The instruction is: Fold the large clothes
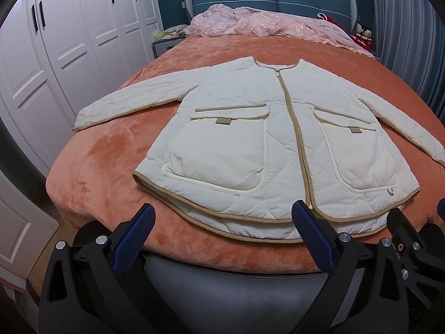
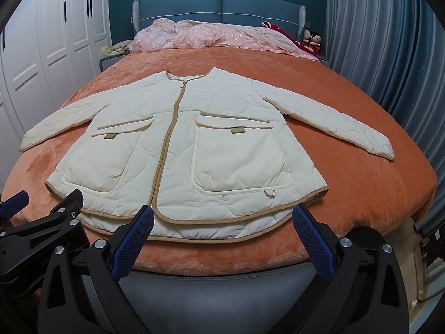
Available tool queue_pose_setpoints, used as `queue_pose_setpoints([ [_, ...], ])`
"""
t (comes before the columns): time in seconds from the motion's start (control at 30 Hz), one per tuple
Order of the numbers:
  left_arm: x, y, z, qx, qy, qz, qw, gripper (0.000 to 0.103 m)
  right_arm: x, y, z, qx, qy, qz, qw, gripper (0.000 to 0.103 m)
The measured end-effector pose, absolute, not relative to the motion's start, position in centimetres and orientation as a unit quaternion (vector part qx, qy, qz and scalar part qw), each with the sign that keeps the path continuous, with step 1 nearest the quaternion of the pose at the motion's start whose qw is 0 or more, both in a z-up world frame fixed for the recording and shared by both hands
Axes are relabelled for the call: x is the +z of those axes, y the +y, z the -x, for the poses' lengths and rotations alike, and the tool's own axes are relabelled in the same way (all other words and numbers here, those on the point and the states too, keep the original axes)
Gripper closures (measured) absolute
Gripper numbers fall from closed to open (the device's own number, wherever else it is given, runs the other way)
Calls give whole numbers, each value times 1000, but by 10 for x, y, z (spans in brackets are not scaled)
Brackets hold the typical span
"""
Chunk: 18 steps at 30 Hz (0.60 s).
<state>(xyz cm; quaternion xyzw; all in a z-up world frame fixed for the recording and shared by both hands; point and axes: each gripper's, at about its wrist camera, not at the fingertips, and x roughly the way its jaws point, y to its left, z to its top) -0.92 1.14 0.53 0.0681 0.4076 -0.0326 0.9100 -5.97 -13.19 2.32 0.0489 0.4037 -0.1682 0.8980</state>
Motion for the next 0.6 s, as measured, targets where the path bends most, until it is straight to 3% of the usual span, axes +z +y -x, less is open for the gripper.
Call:
queue_pose_setpoints([
  [0.6, 5, 12, 10, -32, 408, -67, 910, 8, 21, -134, 60, -168, 403, -50, 898, 5],
])
